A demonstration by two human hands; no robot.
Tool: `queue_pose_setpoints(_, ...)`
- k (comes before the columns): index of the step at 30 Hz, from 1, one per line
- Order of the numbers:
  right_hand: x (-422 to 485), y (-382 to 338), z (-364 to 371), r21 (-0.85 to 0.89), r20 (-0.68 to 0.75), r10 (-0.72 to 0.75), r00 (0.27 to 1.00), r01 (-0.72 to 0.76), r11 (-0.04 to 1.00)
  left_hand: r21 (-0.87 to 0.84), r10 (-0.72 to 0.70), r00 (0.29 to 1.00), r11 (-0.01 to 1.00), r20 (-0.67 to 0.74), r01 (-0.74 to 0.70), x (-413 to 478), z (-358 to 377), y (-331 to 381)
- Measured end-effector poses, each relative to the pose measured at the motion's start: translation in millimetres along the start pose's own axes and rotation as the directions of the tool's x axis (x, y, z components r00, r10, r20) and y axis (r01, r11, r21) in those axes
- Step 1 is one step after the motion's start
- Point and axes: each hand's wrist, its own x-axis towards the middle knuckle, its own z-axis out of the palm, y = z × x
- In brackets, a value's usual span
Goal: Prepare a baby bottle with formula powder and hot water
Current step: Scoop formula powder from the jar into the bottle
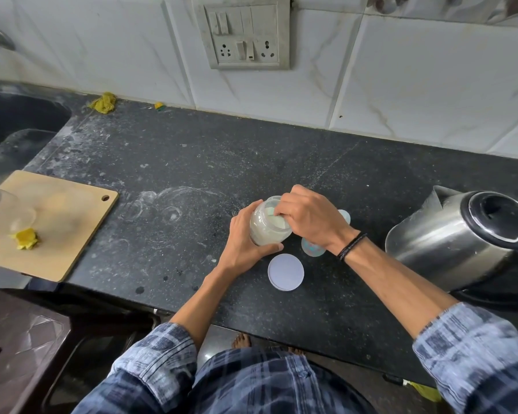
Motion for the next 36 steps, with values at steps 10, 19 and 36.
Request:
queue_pose_setpoints(10, 5, -6, -7, 0.133, 0.221, 0.316, 0.923, -0.349, 0.928, 0.031, 0.036, 0.999, 0.999, -0.01, -0.035, 3, -2, 2)
queue_pose_setpoints(19, 8, -8, -15, 0.359, 0.261, 0.523, 0.812, -0.584, 0.728, 0.028, 0.04, 0.999, 0.999, -0.033, -0.039, 3, -4, -2)
queue_pose_setpoints(36, -12, -9, -18, 0.572, 0.057, 0.712, 0.699, -0.608, 0.551, -0.006, -0.031, 0.997, 1.0, -0.064, 0.031, 4, -3, -6)
